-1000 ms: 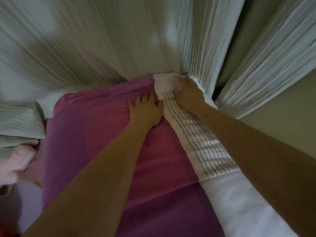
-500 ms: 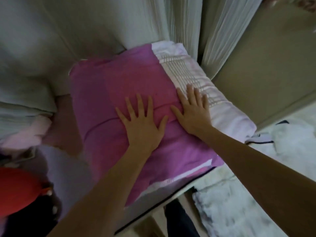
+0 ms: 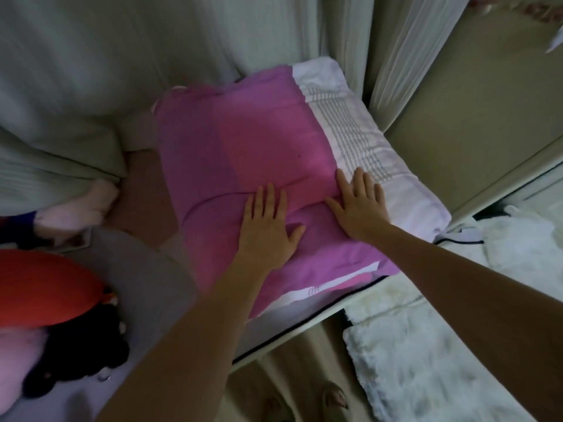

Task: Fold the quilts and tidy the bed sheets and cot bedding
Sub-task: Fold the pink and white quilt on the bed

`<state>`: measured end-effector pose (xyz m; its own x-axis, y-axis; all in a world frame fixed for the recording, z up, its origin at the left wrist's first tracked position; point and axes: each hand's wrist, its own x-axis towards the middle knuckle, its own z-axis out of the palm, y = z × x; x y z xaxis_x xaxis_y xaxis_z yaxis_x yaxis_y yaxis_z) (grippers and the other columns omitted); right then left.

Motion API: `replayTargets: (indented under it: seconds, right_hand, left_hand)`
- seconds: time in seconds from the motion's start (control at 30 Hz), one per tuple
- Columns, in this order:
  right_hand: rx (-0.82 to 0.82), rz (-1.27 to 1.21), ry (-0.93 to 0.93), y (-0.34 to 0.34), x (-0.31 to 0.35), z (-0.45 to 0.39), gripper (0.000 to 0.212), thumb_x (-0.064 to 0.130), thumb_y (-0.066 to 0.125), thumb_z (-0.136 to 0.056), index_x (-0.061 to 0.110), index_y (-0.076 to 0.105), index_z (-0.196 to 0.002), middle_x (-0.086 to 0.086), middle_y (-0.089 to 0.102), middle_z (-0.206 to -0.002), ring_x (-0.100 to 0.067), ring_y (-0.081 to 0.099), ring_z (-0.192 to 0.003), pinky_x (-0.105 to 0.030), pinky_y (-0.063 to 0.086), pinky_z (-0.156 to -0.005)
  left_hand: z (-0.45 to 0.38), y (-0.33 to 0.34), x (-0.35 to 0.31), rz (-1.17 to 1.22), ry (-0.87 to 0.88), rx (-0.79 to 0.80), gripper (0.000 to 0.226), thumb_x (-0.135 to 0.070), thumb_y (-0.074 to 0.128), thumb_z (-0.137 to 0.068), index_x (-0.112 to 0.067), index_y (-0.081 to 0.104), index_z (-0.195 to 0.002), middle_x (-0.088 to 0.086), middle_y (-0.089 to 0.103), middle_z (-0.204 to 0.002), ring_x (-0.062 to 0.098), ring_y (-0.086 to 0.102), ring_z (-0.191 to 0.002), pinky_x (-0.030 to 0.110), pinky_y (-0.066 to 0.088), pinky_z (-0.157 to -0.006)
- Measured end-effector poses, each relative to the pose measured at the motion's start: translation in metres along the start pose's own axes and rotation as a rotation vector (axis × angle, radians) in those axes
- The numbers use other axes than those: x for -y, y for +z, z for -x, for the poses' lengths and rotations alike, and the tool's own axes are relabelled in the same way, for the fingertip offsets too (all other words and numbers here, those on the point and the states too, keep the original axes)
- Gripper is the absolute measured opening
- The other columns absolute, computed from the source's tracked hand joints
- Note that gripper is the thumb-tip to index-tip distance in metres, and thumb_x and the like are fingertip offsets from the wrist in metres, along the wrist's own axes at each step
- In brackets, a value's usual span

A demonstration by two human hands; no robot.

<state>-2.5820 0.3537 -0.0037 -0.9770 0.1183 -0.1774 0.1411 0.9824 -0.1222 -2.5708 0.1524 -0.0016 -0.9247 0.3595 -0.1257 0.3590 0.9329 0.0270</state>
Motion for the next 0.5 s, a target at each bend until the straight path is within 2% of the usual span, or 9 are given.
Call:
replayTargets:
  seconds: [0.07, 0.13, 0.2, 0.3, 0.33, 0.4, 0.43, 0.47, 0.5]
  right_hand:
    - [-0.054, -0.022, -0.073, -0.019, 0.012, 0.011, 0.063, 0.049, 0.031, -0.099, 0.013, 0.020, -0.150, -0.021, 0.021, -0.154, -0.034, 0.020, -0.143, -0.044, 0.019, -0.115]
    - [-0.083, -0.025, -0.180, -0.031, 0.030, 0.021, 0.048, 0.039, 0.041, -0.099, 0.006, 0.045, -0.133, -0.019, 0.046, -0.135, -0.034, 0.044, -0.124, -0.043, 0.039, -0.101]
    - [0.000, 0.014, -0.350, -0.042, 0.058, 0.030, 0.038, 0.034, 0.043, -0.099, 0.007, 0.052, -0.123, -0.016, 0.054, -0.124, -0.032, 0.052, -0.114, -0.040, 0.045, -0.092]
    - [0.178, 0.120, -0.663, -0.049, 0.113, 0.041, 0.036, 0.032, 0.043, -0.099, 0.005, 0.053, -0.121, -0.017, 0.056, -0.125, -0.031, 0.052, -0.115, -0.037, 0.040, -0.094]
    - [0.203, 0.167, -0.750, -0.050, 0.134, 0.049, 0.037, 0.032, 0.043, -0.099, 0.004, 0.053, -0.122, -0.017, 0.055, -0.127, -0.031, 0.052, -0.117, -0.037, 0.039, -0.096]
    - [0.182, 0.235, -0.807, -0.051, 0.160, 0.054, 0.040, 0.029, 0.038, -0.101, 0.003, 0.049, -0.130, -0.018, 0.050, -0.136, -0.030, 0.047, -0.125, -0.036, 0.033, -0.103]
    - [0.200, 0.277, -0.954, -0.049, 0.192, 0.069, 0.041, 0.028, 0.037, -0.102, 0.003, 0.047, -0.133, -0.018, 0.047, -0.140, -0.029, 0.045, -0.128, -0.035, 0.031, -0.105]
    - [0.217, 0.267, -0.998, -0.051, 0.206, 0.078, 0.040, 0.027, 0.038, -0.102, 0.003, 0.049, -0.131, -0.018, 0.047, -0.139, -0.028, 0.046, -0.128, -0.033, 0.032, -0.103]
    - [0.232, 0.276, -1.126, -0.050, 0.239, 0.104, 0.037, 0.026, 0.041, -0.100, 0.002, 0.053, -0.125, -0.020, 0.051, -0.135, -0.029, 0.049, -0.124, -0.032, 0.035, -0.099]
  left_hand:
    - [0.011, -0.020, 0.014, 0.015, 0.061, 0.017, 0.072, -0.053, 0.035, -0.097, -0.015, 0.011, -0.154, 0.008, 0.007, -0.161, 0.023, 0.006, -0.148, 0.036, 0.002, -0.119]
    - [0.029, -0.036, 0.032, 0.033, 0.111, 0.089, 0.068, -0.047, 0.040, -0.097, -0.016, 0.019, -0.153, 0.005, 0.011, -0.161, 0.019, 0.010, -0.148, 0.033, 0.008, -0.119]
    - [0.057, -0.054, 0.052, 0.067, 0.076, 0.189, 0.064, -0.044, 0.042, -0.099, -0.016, 0.020, -0.153, 0.004, 0.010, -0.161, 0.018, 0.011, -0.148, 0.031, 0.010, -0.118]
    - [0.116, -0.073, 0.075, 0.160, -0.163, 0.315, 0.061, -0.044, 0.039, -0.100, -0.016, 0.023, -0.152, 0.004, 0.024, -0.158, 0.019, 0.027, -0.142, 0.028, 0.020, -0.114]
    - [0.146, -0.075, 0.081, 0.216, -0.297, 0.360, 0.060, -0.044, 0.039, -0.100, -0.016, 0.024, -0.152, 0.004, 0.028, -0.156, 0.020, 0.031, -0.140, 0.029, 0.024, -0.113]
    - [0.181, -0.079, 0.092, 0.203, -0.431, 0.459, 0.058, -0.044, 0.040, -0.100, -0.016, 0.029, -0.150, 0.005, 0.035, -0.153, 0.023, 0.035, -0.138, 0.031, 0.027, -0.111]
    - [0.230, -0.076, 0.091, 0.220, -0.575, 0.459, 0.056, -0.043, 0.042, -0.100, -0.015, 0.033, -0.148, 0.005, 0.038, -0.151, 0.023, 0.037, -0.137, 0.031, 0.028, -0.110]
    - [0.250, -0.078, 0.091, 0.216, -0.629, 0.496, 0.054, -0.041, 0.043, -0.100, -0.013, 0.037, -0.146, 0.006, 0.040, -0.149, 0.024, 0.038, -0.136, 0.031, 0.029, -0.109]
    - [0.294, -0.076, 0.089, 0.273, -0.748, 0.449, 0.052, -0.040, 0.042, -0.101, -0.011, 0.040, -0.144, 0.008, 0.042, -0.147, 0.024, 0.039, -0.134, 0.031, 0.029, -0.108]
